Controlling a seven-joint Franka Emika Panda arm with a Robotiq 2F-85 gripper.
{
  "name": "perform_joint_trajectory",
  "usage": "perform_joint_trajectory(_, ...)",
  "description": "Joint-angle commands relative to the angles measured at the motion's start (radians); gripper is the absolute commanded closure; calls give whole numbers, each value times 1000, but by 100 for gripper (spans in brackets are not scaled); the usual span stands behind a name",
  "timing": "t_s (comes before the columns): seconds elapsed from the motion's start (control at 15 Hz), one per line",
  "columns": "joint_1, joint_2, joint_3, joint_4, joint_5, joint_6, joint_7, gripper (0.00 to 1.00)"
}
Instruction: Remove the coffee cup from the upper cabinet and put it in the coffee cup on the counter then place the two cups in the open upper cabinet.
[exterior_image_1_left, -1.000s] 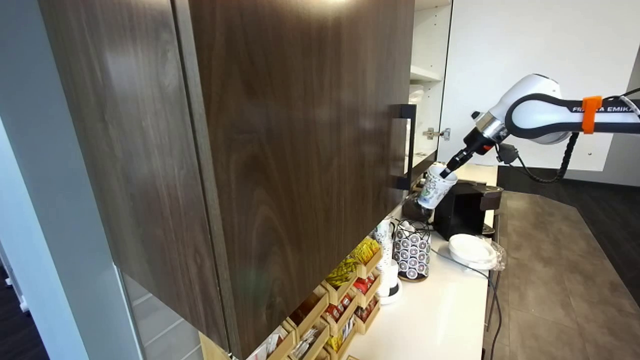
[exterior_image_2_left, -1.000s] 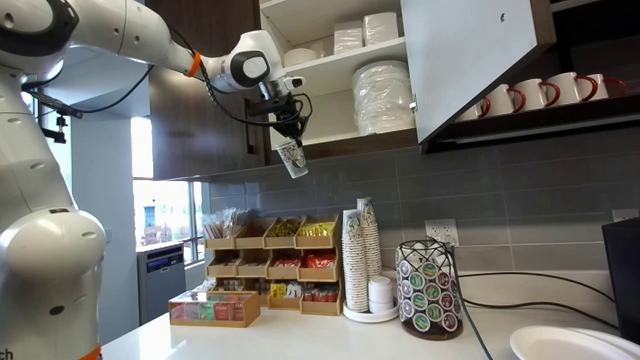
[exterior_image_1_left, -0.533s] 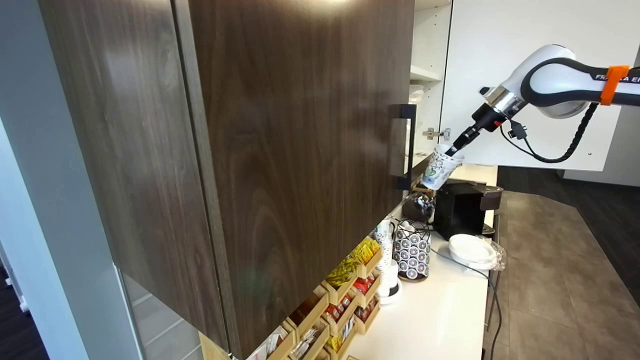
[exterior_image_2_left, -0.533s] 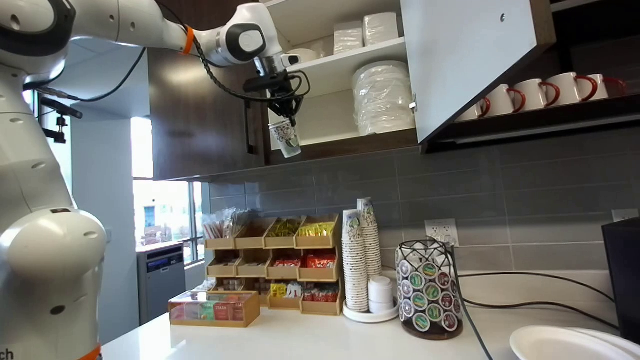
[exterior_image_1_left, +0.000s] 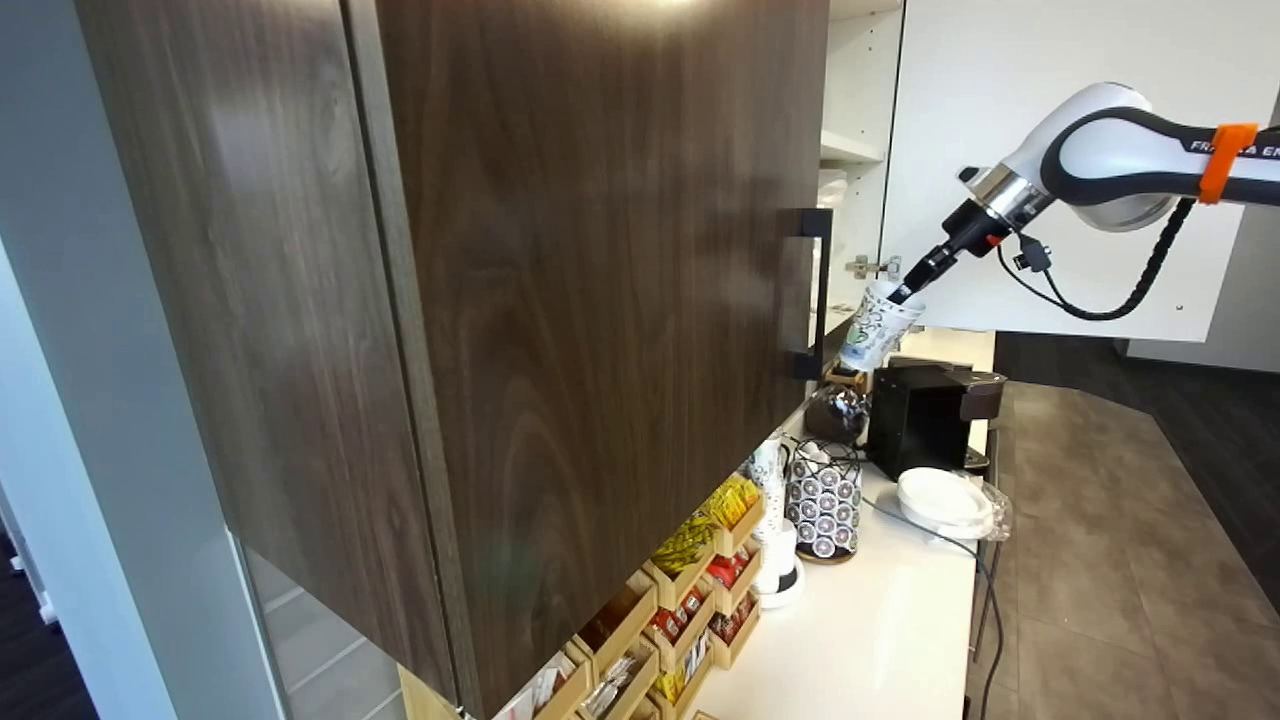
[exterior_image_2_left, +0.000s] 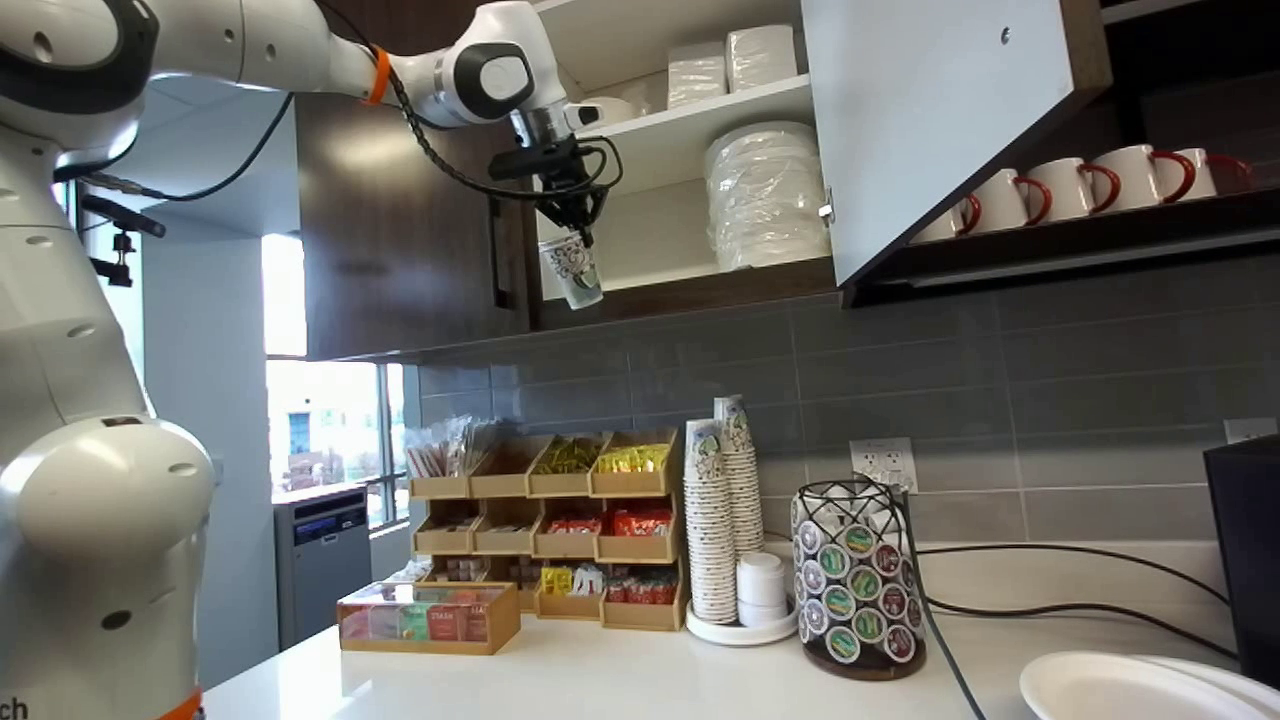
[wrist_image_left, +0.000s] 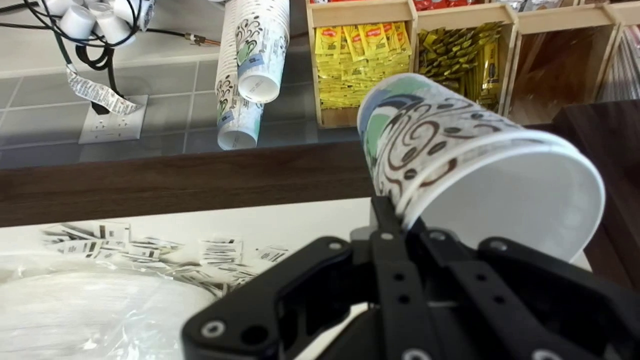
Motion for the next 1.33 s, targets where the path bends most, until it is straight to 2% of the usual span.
perform_joint_trajectory(0.0, 1, 48, 3, 126, 13, -34, 21, 99)
perform_joint_trajectory(0.4, -8, 163, 49, 317, -36, -78, 87, 99)
perform_joint_trajectory(0.8, -26, 311, 99, 494, -121, -168, 238, 99)
perform_joint_trajectory(1.07, -32, 404, 110, 621, -150, -215, 358, 99)
perform_joint_trajectory(1.27, -10, 450, 93, 684, -156, -247, 421, 99)
